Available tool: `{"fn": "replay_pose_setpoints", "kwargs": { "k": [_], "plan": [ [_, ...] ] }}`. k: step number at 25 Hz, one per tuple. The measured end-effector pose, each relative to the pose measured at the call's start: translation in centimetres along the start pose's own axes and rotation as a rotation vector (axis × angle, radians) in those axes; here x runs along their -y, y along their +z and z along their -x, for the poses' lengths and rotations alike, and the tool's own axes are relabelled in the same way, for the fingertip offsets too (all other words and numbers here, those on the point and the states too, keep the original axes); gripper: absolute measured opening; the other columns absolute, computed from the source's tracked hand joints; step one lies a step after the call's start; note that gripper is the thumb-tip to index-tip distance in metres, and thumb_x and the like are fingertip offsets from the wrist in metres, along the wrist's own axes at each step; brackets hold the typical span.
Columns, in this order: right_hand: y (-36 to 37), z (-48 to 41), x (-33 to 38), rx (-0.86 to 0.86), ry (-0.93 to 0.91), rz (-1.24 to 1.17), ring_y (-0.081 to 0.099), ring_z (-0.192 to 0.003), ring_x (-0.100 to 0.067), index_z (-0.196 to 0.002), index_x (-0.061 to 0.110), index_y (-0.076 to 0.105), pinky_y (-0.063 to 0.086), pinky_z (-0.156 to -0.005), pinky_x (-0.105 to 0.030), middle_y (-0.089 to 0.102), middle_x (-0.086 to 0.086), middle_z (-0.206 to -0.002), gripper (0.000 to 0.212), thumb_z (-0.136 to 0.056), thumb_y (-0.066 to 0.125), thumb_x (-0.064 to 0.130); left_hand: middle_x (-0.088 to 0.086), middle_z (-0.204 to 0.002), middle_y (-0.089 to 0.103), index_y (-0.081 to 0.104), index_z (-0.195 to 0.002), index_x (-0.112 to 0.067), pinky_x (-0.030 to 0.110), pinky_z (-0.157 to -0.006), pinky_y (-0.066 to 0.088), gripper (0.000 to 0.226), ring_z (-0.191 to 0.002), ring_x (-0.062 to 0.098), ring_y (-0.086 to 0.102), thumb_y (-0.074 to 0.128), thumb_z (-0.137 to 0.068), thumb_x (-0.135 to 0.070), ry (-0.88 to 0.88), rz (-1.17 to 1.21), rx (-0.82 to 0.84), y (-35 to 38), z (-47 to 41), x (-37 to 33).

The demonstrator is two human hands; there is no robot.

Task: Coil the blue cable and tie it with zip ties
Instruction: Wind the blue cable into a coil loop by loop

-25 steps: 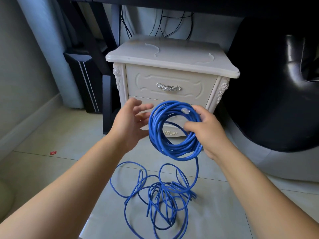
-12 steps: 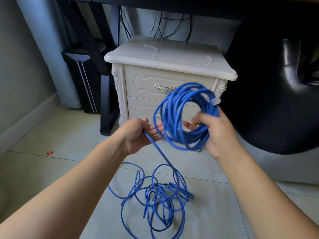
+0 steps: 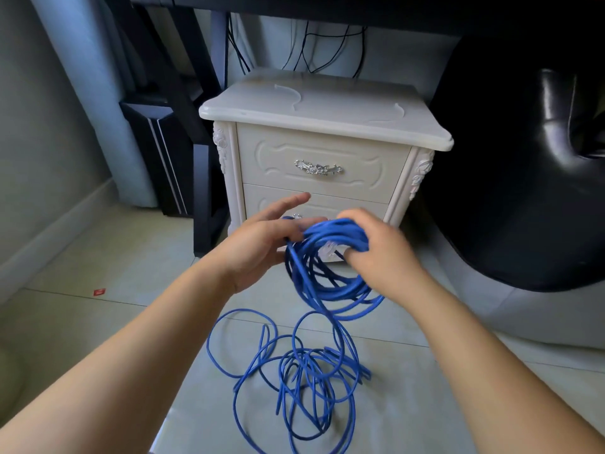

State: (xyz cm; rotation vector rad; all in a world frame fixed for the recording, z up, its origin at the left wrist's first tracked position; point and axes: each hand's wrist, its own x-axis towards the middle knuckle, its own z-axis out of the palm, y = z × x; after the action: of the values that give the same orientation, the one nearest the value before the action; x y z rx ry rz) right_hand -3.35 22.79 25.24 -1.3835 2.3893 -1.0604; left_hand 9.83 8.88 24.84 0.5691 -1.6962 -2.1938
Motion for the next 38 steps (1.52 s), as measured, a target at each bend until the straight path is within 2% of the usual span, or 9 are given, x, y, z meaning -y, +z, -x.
{"fn": "replay_pose_setpoints", "kwargs": {
  "k": [5,10,17,19,21,24,29,36,38],
  "plan": [
    [1.3,0.3,-0.1,0.134,0.075,-0.072,0.063,-0.088,-0.019,-0.107,0.042,0.057,0.054,-0.074,-0.035,0.066,0.009,-0.098,0.047,-0.083,0.060,0.002,-0.003,-0.135,0.061,0.042,-0.142,-0.035,0.030,-0.098,0.045,0.077,-0.119,0.010,0.061,0.057,-0.071,-0.010,0.067,-0.249,0.191,0.2,0.7,-0.5],
    [1.3,-0.1,-0.3,0.174,0.218,-0.445,0.057,-0.056,0.002,-0.106,0.035,0.064,0.044,-0.052,-0.016,0.065,0.012,-0.080,0.044,-0.082,0.066,-0.002,-0.002,-0.106,0.067,0.025,-0.149,-0.041,0.027,-0.077,0.057,0.090,-0.079,0.009,0.068,0.071,-0.081,-0.002,0.069,-0.731,0.041,0.3,1.3,0.4],
    [-0.2,-0.5,-1.7,0.492,0.332,-1.163,0.068,-0.105,-0.023,-0.133,0.020,0.054,0.058,-0.078,-0.035,0.067,-0.009,-0.125,0.094,-0.052,0.088,0.052,0.002,-0.079,0.063,0.042,-0.137,-0.040,0.027,-0.059,0.055,0.062,-0.059,0.017,0.063,0.065,-0.090,-0.009,0.070,-0.680,-0.035,-0.2,1.5,-0.8],
    [-1.5,-0.9,-2.3,0.430,0.418,-1.277,0.068,-0.105,-0.032,-0.132,0.019,0.053,0.059,-0.080,-0.046,0.063,-0.015,-0.130,0.077,-0.066,0.081,0.046,-0.001,-0.075,0.062,0.049,-0.131,-0.040,0.024,-0.054,0.049,0.054,-0.058,0.017,0.062,0.065,-0.090,-0.008,0.060,-0.686,-0.046,-0.7,1.6,-1.0],
    [-2.5,-1.2,-2.5,0.328,0.541,-1.247,0.070,-0.096,-0.035,-0.128,0.017,0.054,0.059,-0.076,-0.047,0.062,-0.019,-0.125,0.044,-0.087,0.060,0.033,-0.006,-0.064,0.059,0.060,-0.118,-0.035,0.027,-0.054,0.047,0.036,-0.058,0.016,0.063,0.064,-0.091,-0.011,0.062,-0.708,-0.069,-1.0,1.6,-0.9],
    [-2.4,-1.2,-2.4,0.296,0.564,-0.995,0.071,-0.083,-0.029,-0.125,0.014,0.056,0.053,-0.077,-0.041,0.069,-0.018,-0.116,0.040,-0.098,0.046,0.040,-0.006,-0.058,0.059,0.063,-0.104,-0.034,0.031,-0.060,0.048,0.024,-0.058,0.013,0.063,0.065,-0.091,-0.015,0.068,-0.686,-0.092,-1.4,1.4,-0.6],
    [-1.6,-0.5,-0.4,0.284,0.380,-0.635,0.056,-0.080,-0.014,-0.110,0.021,0.067,0.042,-0.077,-0.029,0.071,-0.002,-0.102,0.070,-0.061,0.061,0.071,-0.001,-0.063,0.063,0.061,-0.097,-0.025,0.034,-0.065,0.052,0.014,-0.065,0.018,0.068,0.063,-0.089,-0.014,0.086,-0.724,-0.083,-1.4,1.1,-0.4],
    [-0.5,-0.1,0.0,0.393,0.244,-0.491,0.069,-0.097,-0.008,-0.109,0.029,0.064,0.051,-0.094,-0.031,0.074,0.007,-0.102,0.078,-0.044,0.085,0.068,-0.007,-0.132,0.041,0.060,-0.093,-0.018,0.012,-0.087,0.032,0.011,-0.115,0.007,0.041,0.069,-0.088,-0.019,0.201,-0.948,-0.039,-0.7,0.9,0.7],
    [0.0,0.1,0.2,0.414,0.225,-0.441,0.071,-0.093,-0.011,-0.106,0.029,0.064,0.053,-0.091,-0.035,0.075,0.005,-0.097,0.065,-0.052,0.088,0.055,-0.007,-0.119,0.052,0.055,-0.090,-0.016,0.016,-0.079,0.037,0.011,-0.105,0.010,0.049,0.066,-0.089,-0.012,0.177,-0.919,0.007,-0.3,1.0,0.9]
  ]
}}
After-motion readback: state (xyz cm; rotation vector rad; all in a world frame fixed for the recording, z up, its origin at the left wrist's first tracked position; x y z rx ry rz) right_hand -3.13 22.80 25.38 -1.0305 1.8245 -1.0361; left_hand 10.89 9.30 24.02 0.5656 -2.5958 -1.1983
